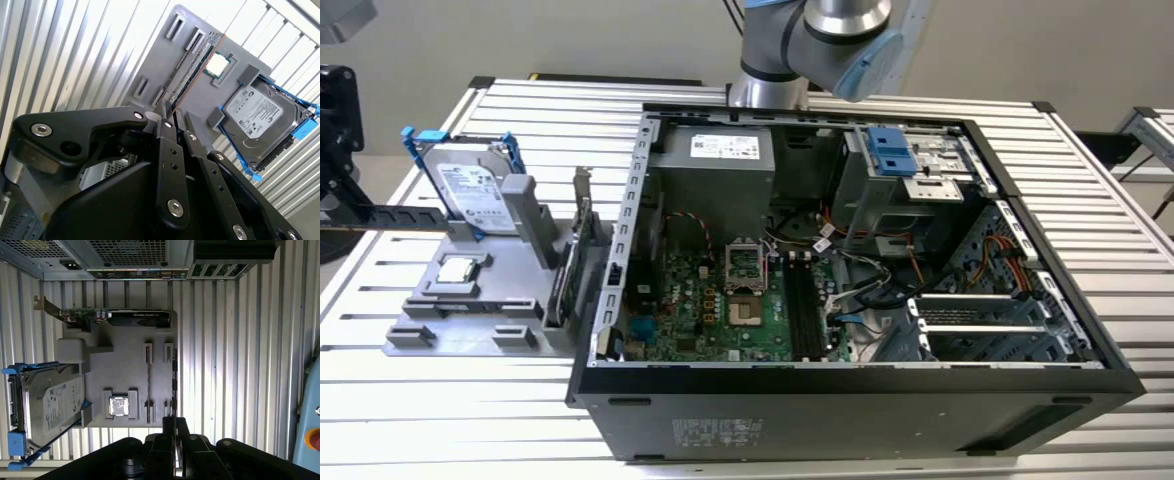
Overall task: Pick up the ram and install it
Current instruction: 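Pick up the ram and move it above insertion slot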
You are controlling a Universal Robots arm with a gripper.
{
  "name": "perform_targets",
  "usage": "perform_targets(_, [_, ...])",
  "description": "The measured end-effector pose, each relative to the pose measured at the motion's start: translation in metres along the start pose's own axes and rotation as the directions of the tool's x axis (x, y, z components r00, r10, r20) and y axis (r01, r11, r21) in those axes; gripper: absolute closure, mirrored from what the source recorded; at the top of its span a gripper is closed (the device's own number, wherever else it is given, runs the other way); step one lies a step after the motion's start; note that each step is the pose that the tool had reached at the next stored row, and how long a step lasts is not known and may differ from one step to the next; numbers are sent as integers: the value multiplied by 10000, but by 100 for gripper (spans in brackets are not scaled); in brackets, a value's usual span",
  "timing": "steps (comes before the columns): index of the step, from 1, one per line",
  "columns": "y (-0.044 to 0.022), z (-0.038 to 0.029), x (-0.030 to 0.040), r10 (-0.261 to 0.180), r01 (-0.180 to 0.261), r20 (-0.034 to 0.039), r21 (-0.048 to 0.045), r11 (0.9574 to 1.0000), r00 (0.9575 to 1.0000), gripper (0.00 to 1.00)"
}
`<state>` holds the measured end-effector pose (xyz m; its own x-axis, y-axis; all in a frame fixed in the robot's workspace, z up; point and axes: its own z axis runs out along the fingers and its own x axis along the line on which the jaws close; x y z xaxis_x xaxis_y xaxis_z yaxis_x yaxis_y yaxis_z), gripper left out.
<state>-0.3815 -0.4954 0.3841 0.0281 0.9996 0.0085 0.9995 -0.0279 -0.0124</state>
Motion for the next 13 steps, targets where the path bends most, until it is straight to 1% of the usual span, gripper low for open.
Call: perform_targets(13, [-1,-52,1,0,0,-1,-2,10000,10000,100])
